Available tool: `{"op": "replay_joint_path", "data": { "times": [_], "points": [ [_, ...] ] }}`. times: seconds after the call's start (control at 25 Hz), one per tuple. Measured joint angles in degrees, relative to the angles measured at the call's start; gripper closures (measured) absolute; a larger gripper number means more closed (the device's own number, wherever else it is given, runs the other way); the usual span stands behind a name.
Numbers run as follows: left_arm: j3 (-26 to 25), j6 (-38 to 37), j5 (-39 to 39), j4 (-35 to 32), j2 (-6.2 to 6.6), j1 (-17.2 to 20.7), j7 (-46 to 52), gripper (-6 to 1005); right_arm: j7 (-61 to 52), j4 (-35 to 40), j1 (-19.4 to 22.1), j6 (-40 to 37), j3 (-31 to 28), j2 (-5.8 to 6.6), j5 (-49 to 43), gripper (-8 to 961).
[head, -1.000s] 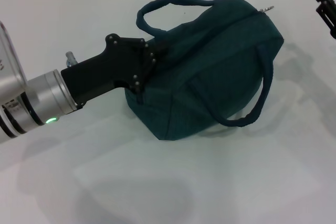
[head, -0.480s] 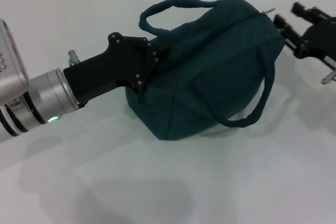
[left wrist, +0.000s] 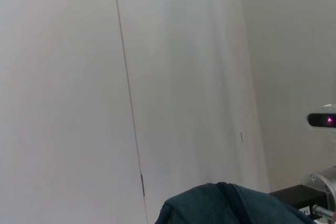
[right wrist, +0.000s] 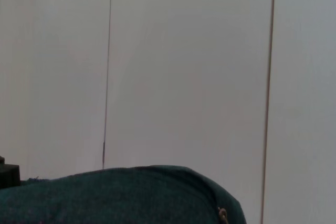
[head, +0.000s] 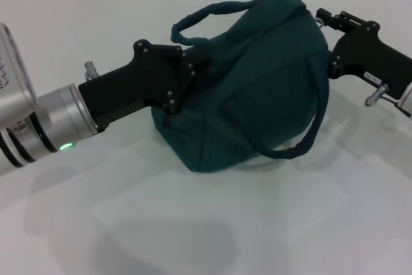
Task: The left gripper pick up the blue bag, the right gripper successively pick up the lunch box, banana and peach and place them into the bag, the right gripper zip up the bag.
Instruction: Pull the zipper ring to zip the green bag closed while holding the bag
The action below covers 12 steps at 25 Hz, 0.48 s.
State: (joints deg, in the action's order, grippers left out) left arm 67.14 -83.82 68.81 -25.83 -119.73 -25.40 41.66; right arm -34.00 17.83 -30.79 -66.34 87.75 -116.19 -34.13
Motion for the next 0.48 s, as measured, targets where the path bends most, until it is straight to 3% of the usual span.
{"op": "replay_joint_path", "data": {
  "times": [0.48],
  "points": [
    [0.0,0.0,-0.8,0.2,-0.06,0.0,0.0,1001,0.5,0.1,0.0,0.1,-0.1,0.08,0.0,617]
  ]
}}
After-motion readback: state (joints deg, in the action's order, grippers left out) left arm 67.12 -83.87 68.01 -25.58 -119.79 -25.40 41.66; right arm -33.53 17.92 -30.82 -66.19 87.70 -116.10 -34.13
